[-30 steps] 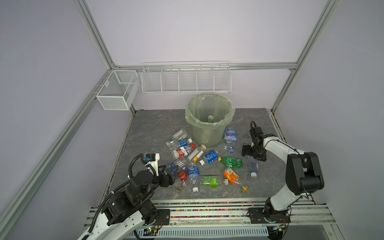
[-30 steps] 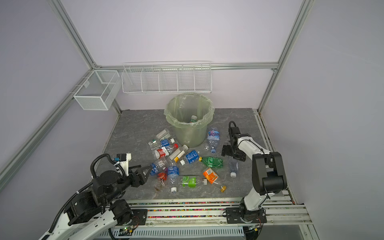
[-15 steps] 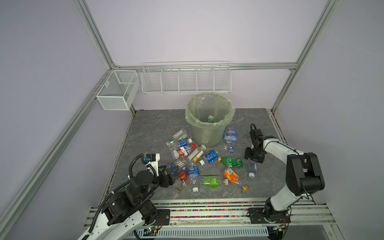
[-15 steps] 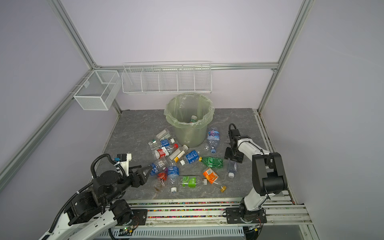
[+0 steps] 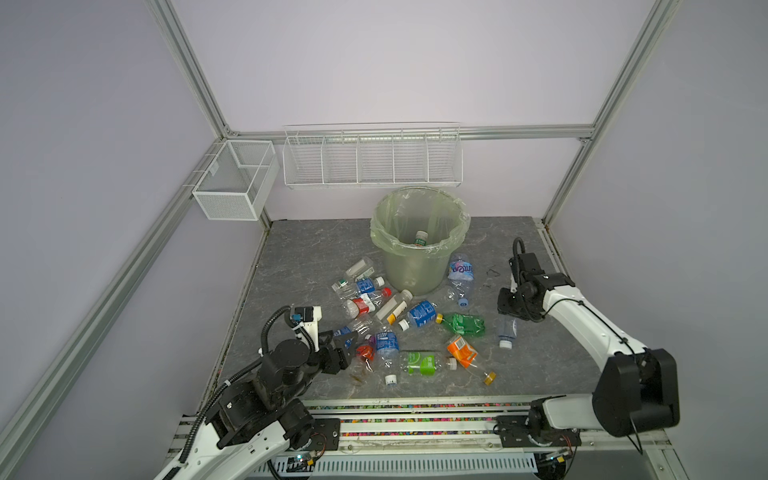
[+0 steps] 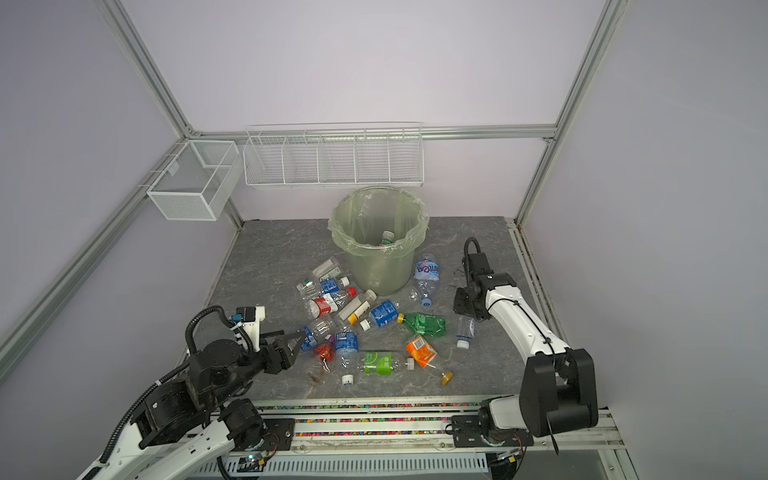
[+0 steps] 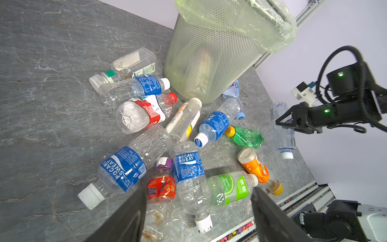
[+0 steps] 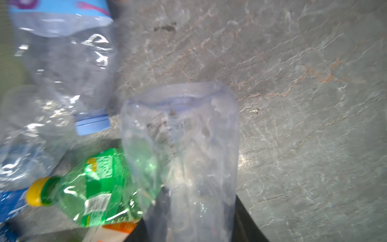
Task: Throw the plastic bottles in the bin
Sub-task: 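Lift the clear bottle with the right gripper and carry it over the bin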
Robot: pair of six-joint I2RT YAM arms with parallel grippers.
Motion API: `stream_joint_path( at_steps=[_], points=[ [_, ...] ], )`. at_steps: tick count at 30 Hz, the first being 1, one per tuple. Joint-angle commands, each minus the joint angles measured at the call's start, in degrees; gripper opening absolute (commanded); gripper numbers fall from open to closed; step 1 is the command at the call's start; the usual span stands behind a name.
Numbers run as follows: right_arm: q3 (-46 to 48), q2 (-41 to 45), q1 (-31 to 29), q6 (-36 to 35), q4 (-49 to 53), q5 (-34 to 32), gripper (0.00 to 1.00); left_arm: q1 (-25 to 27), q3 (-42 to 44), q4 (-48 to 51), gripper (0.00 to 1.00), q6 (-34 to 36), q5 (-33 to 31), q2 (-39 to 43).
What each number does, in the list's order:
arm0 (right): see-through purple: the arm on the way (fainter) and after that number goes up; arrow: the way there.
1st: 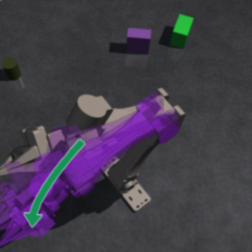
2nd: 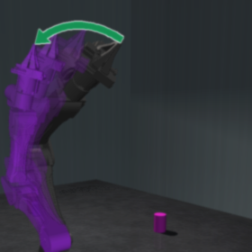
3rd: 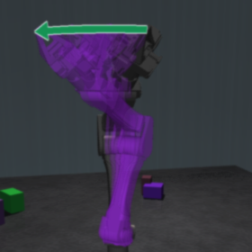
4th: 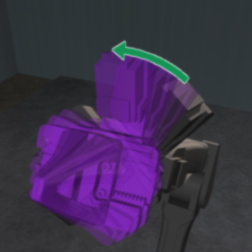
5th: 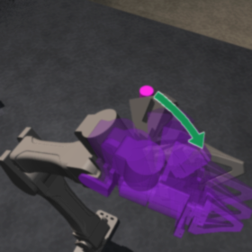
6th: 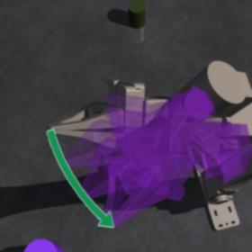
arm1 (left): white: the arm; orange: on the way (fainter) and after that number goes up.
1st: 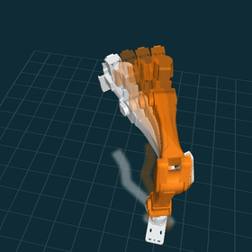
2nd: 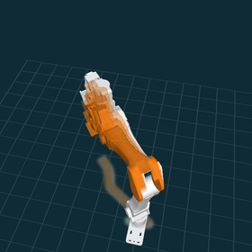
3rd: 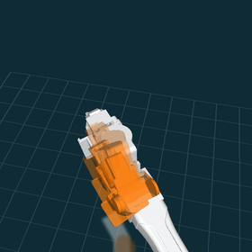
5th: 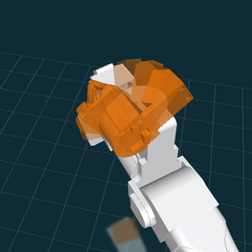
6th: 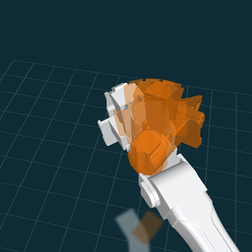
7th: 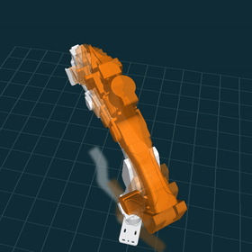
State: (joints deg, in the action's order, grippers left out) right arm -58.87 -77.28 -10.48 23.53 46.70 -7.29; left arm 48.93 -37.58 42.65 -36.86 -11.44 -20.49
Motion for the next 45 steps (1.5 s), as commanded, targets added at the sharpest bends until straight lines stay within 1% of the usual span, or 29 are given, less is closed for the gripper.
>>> stream_joint_path(
  at_steps=[1,5,7,14,19,23,29,34,45],
  points=[
    [-2.89,6.27,-2.98,-0.59,4.09,-1.26,0.41,0.07,0.16,-0.59,0.77,-0.28,0.54,-0.81],
    [-5.73,13.54,-6.58,-1.25,5.59,-2.26,0.42,0.14,0.14,-1.59,0.77,-0.11,0.9,-1.86],
    [-6.64,17.09,-8.01,-1.55,5.25,-1.44,0.42,0.17,0.06,-2.11,0.77,0.02,0.9,-2.2],
    [-10.06,26.95,-9.54,-1.83,3.05,4.99,0.43,0.14,-0.73,-3.18,0.76,0.91,0.75,-3.74],
    [-11.51,32.18,-9.61,-0.69,-2.18,11.24,0.43,0.12,-1.26,-3.96,0.76,1.35,0.57,-4.72],
    [-13.12,35.1,-9.82,1.03,-7.05,13.91,0.43,0.18,-1.59,-4.73,0.76,1.62,0.37,-5.51],
    [-16.31,34.71,-10.06,1.88,-12.25,16.29,0.42,0.15,-1.79,-5.63,0.75,1.89,0.26,-6.42],
    [-16.54,33.88,-10.43,1.87,-17.22,17.03,0.41,0.12,-1.7,-6.4,0.75,2.07,0.03,-6.82],
    [-20.87,26.31,-12.13,-0.12,-21.85,16.62,0.41,0.17,-1.62,-7.14,0.75,2.58,-0.4,-7.73]
  ],
)
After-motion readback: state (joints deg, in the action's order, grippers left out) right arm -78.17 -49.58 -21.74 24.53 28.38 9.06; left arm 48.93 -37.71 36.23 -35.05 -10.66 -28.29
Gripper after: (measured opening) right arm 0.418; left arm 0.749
